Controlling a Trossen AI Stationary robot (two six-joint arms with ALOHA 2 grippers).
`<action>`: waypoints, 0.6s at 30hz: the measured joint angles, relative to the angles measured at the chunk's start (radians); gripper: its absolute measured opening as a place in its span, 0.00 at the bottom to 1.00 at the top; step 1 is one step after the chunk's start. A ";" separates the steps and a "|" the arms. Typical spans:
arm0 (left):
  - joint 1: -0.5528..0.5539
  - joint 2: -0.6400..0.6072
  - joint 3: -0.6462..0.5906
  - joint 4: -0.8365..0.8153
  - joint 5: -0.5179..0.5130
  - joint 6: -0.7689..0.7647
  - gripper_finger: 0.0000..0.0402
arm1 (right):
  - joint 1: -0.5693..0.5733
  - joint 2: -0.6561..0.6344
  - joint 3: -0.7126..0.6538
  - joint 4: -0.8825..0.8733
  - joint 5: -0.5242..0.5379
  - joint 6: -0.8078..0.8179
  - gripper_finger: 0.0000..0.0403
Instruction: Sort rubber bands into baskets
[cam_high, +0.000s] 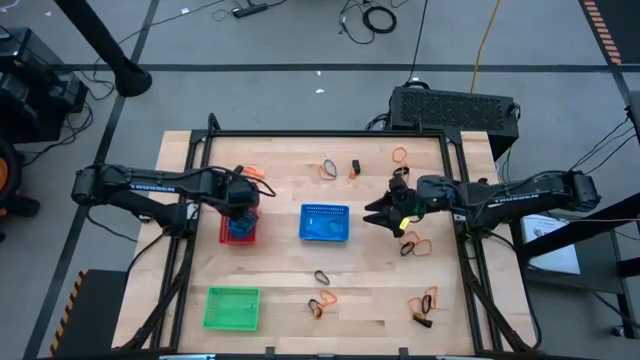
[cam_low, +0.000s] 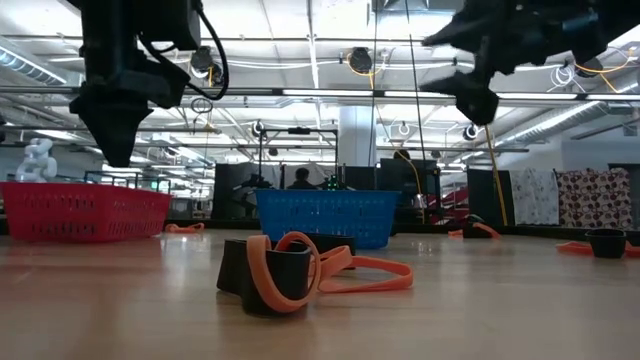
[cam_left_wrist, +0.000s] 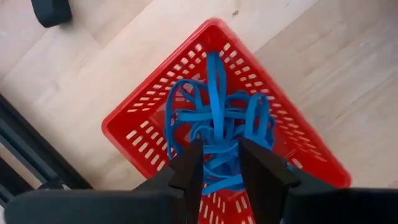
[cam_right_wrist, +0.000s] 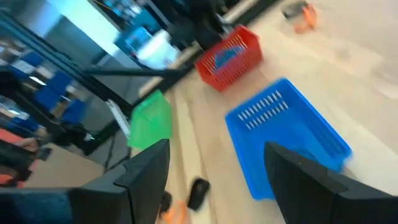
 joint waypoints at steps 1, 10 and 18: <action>0.000 0.000 0.006 0.007 0.000 0.006 0.27 | -0.002 0.000 0.000 -0.021 0.001 0.010 0.62; -0.008 0.003 0.012 0.603 0.016 0.247 0.27 | -0.004 0.060 0.000 -0.065 0.002 0.037 0.62; -0.011 0.149 0.014 1.154 0.016 0.485 0.27 | -0.003 0.107 0.000 -0.054 -0.002 0.102 0.62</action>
